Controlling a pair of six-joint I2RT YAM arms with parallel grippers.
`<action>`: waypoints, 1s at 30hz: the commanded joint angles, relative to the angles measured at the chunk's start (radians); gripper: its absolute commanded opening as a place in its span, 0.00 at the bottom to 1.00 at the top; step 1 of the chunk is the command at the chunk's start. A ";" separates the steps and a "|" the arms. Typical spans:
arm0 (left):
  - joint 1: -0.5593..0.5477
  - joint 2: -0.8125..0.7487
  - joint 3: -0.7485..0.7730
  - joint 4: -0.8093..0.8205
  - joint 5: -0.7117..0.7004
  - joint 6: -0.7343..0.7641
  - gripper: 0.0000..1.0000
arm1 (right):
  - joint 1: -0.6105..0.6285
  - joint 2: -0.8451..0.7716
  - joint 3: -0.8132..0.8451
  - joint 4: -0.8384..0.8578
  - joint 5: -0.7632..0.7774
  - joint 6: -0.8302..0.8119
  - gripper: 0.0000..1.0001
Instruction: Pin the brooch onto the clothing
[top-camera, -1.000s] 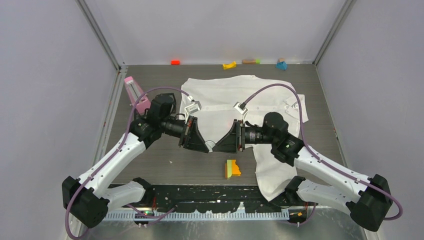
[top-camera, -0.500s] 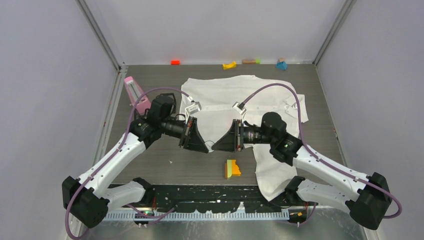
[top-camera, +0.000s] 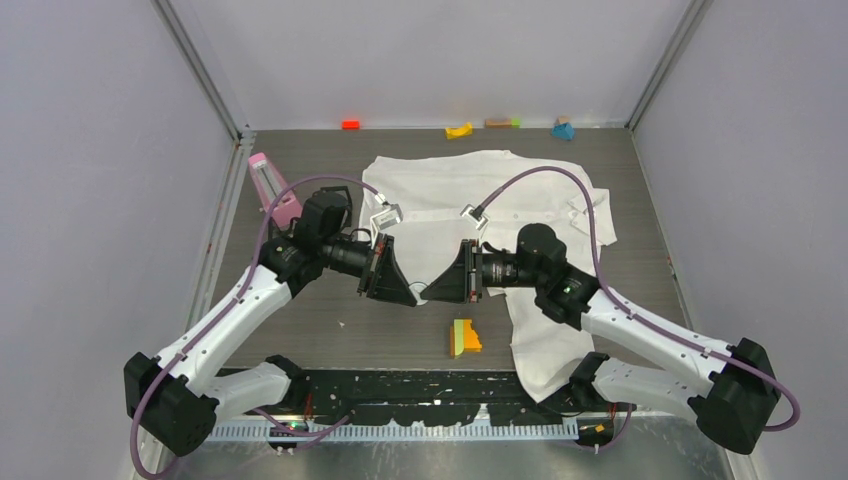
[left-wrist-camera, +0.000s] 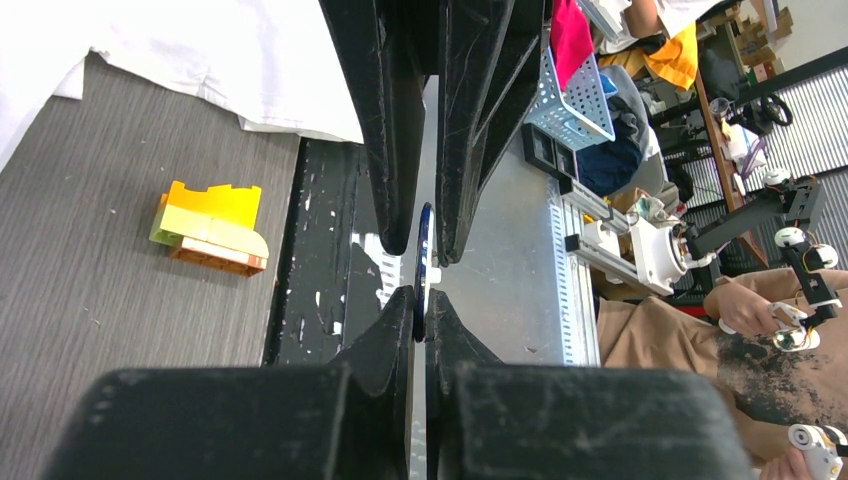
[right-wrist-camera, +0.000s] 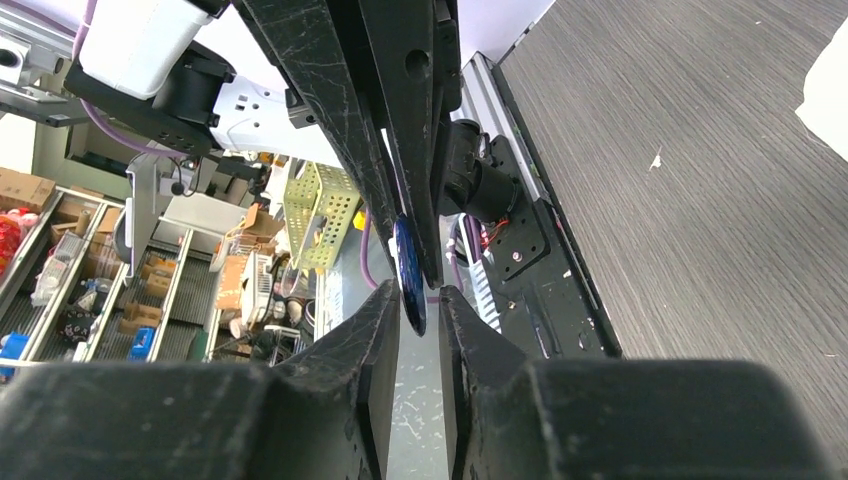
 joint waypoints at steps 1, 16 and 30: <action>-0.002 -0.007 0.023 0.000 0.005 0.012 0.00 | 0.008 0.006 0.036 0.059 0.006 -0.010 0.25; -0.002 -0.006 0.023 0.000 0.007 0.012 0.00 | 0.010 0.046 0.055 -0.054 0.084 -0.063 0.09; -0.005 0.000 0.015 0.029 0.022 -0.011 0.00 | 0.011 0.117 0.085 -0.107 0.158 -0.074 0.03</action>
